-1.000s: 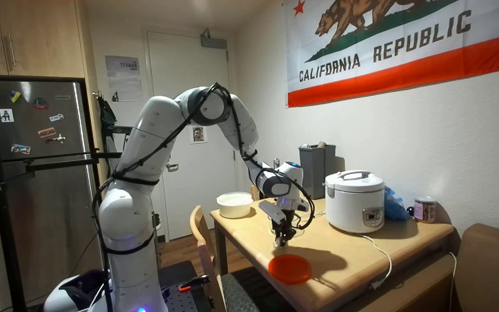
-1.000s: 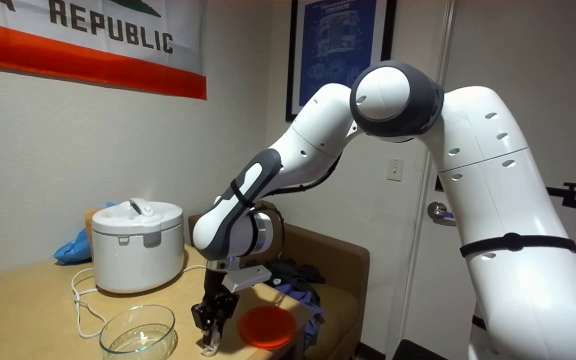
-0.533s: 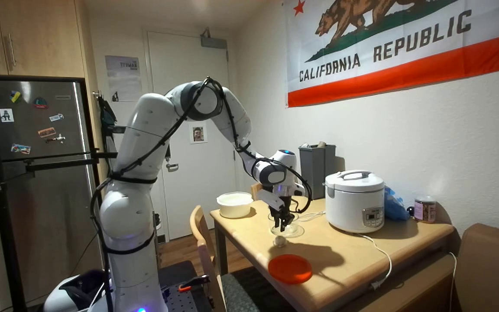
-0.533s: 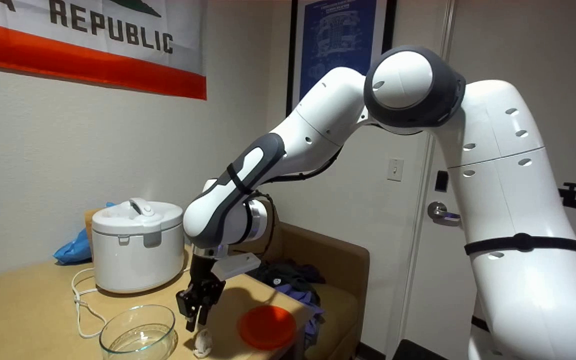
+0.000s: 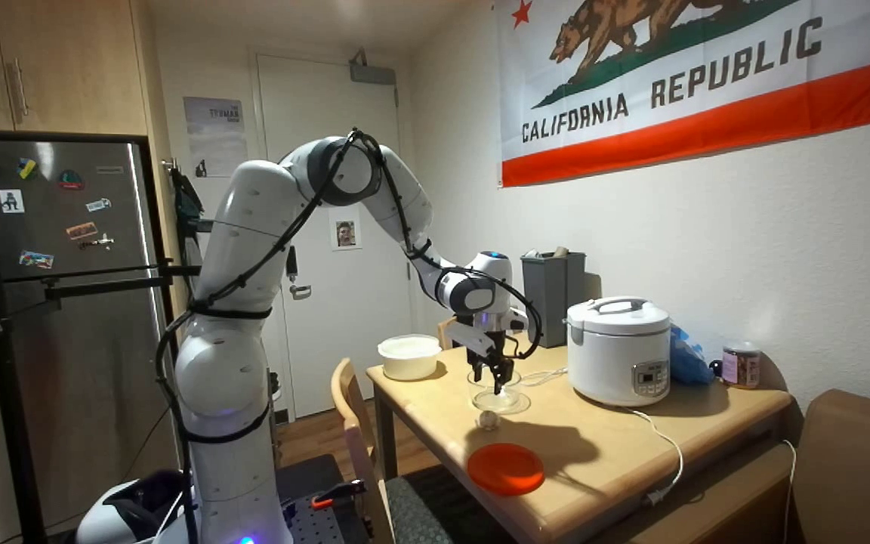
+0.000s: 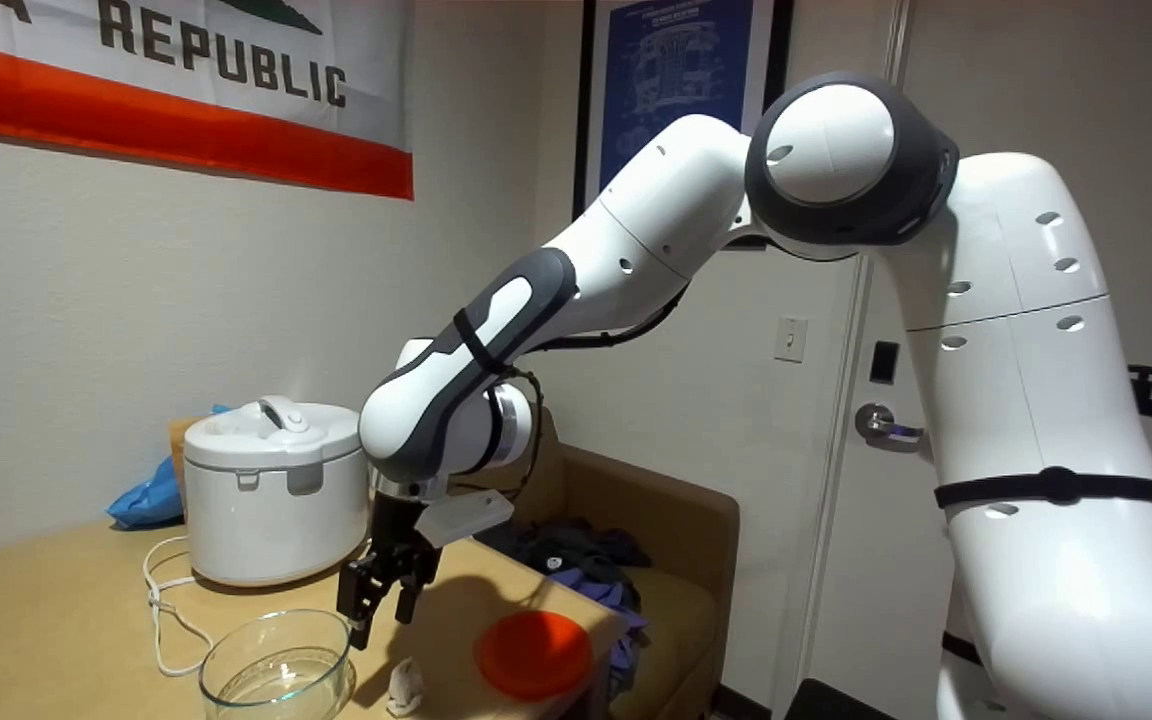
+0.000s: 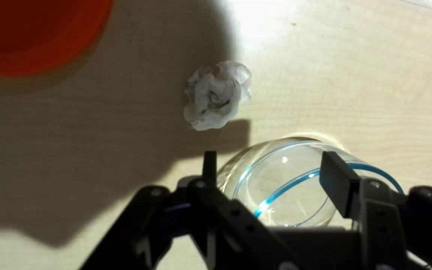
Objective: Place the crumpled paper in the clear bowl then cover the bowl with the orange lid
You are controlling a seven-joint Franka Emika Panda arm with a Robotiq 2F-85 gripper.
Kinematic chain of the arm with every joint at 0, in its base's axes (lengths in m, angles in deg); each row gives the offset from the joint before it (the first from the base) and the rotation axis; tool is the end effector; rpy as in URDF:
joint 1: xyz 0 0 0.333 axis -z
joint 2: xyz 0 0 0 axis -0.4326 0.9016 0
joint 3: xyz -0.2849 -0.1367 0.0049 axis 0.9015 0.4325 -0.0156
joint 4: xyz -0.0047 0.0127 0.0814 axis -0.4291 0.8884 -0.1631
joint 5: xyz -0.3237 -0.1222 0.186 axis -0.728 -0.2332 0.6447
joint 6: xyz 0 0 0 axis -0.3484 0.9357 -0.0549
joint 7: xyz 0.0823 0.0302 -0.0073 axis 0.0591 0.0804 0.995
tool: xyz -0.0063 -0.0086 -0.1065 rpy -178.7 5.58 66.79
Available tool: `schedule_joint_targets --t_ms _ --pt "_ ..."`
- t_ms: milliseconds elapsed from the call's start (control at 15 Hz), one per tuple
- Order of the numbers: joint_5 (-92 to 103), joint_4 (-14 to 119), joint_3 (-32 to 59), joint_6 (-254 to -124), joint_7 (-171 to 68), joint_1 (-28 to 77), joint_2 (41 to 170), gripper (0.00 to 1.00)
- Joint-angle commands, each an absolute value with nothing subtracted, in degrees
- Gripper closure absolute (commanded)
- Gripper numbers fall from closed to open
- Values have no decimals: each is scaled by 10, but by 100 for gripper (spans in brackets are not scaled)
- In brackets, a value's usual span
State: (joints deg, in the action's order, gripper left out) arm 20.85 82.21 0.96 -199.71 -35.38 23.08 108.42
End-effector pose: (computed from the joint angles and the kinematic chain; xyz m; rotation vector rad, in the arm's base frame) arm 0.5712 0.1073 0.2559 -2.9455 -0.2917 -0.0957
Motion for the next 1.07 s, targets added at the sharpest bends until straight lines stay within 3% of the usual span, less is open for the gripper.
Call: schedule_joint_targets --t_ms 0,200,733,867,1000 --pt "204 828 10 -1999 -359 234 1087 16" --pt "208 826 10 -1996 -357 236 1107 20" --pt "210 825 11 -1996 -357 251 1142 15" --pt "211 821 9 -1995 -357 253 1149 20" --pt "210 817 9 -1992 -359 253 1159 34"
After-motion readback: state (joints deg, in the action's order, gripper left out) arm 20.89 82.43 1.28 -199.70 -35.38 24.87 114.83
